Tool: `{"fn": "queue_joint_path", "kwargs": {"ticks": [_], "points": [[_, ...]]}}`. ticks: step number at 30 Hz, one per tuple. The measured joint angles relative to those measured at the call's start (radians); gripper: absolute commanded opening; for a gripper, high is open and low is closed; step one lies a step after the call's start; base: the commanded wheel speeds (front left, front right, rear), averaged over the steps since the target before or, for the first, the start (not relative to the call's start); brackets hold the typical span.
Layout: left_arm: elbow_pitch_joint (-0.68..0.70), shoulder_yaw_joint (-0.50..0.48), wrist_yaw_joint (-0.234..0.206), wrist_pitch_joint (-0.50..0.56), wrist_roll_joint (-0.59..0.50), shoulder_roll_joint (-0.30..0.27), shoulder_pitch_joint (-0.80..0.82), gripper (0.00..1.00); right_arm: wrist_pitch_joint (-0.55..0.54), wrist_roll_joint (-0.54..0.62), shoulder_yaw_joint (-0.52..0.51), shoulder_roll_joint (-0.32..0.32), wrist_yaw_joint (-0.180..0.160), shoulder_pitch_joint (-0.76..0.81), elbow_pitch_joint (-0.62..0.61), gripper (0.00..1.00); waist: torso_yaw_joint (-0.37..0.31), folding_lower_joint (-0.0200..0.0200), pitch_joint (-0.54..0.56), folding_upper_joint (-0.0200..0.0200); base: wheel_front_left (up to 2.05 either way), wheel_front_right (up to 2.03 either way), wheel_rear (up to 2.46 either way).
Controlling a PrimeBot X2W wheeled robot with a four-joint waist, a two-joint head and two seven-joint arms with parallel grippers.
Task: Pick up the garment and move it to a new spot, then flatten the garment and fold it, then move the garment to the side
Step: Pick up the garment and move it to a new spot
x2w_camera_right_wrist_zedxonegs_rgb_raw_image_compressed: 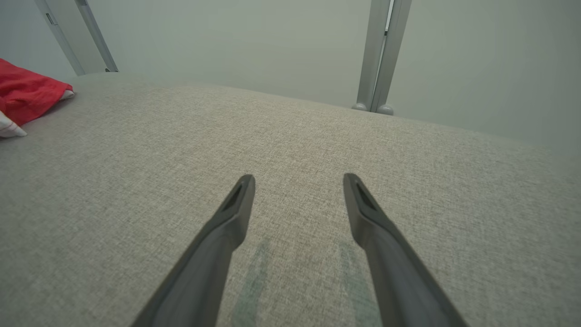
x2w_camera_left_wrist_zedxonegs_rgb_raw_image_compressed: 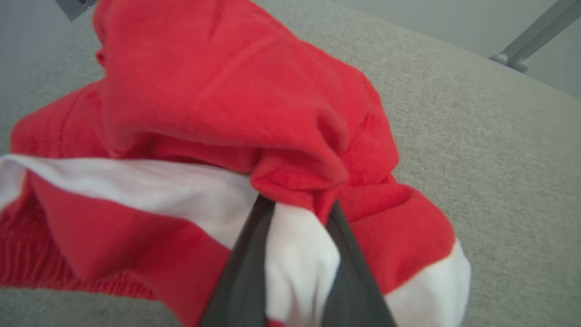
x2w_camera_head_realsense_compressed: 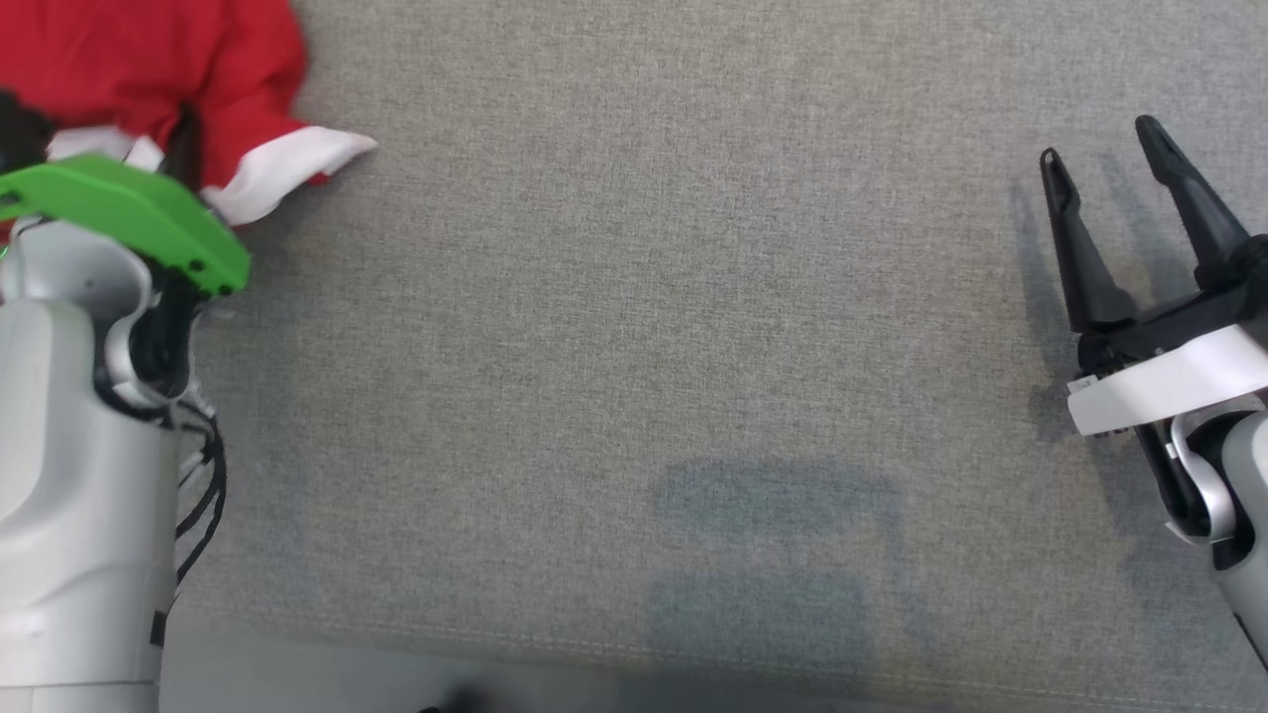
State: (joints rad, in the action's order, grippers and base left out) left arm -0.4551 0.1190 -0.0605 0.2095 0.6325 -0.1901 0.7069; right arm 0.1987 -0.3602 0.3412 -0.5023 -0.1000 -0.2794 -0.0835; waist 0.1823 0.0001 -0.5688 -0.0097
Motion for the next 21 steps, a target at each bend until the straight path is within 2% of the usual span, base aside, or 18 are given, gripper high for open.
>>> {"fn": "queue_joint_path", "kwargs": {"ticks": [6,10,11,14,17,21], "points": [[0.108,0.074,0.080,-0.021,-0.023,0.019,0.033,0.00,0.013,-0.009,0.032,0.052,0.002,0.000,0.032,1.00,-0.002,0.0000,0.045,0.0000,0.00,0.00,0.00],[0.163,0.149,0.138,-0.015,-0.022,0.073,0.032,0.00,0.022,-0.018,0.051,0.095,0.002,0.001,0.059,1.00,-0.013,-0.0001,0.080,0.0000,0.00,0.00,0.00],[0.163,0.149,0.138,-0.015,-0.022,0.073,0.032,0.00,0.022,-0.018,0.051,0.095,0.002,0.001,0.059,1.00,-0.013,-0.0001,0.080,0.0000,0.00,0.00,0.00],[0.198,0.202,0.157,0.003,-0.002,0.138,0.028,0.00,0.031,-0.024,0.063,0.126,0.003,0.002,0.077,1.00,-0.029,-0.0001,0.106,0.0001,0.00,0.00,0.00],[0.224,0.265,0.158,0.024,0.010,0.190,0.013,0.00,0.031,-0.032,0.077,0.151,0.003,0.003,0.094,1.00,-0.054,-0.0001,0.128,0.0001,0.00,0.00,0.00],[0.230,0.329,0.158,0.054,0.058,0.199,-0.037,0.00,0.039,-0.040,0.091,0.185,0.003,0.013,0.106,1.00,-0.096,-0.0001,0.154,0.0000,0.00,0.00,0.00]]}}
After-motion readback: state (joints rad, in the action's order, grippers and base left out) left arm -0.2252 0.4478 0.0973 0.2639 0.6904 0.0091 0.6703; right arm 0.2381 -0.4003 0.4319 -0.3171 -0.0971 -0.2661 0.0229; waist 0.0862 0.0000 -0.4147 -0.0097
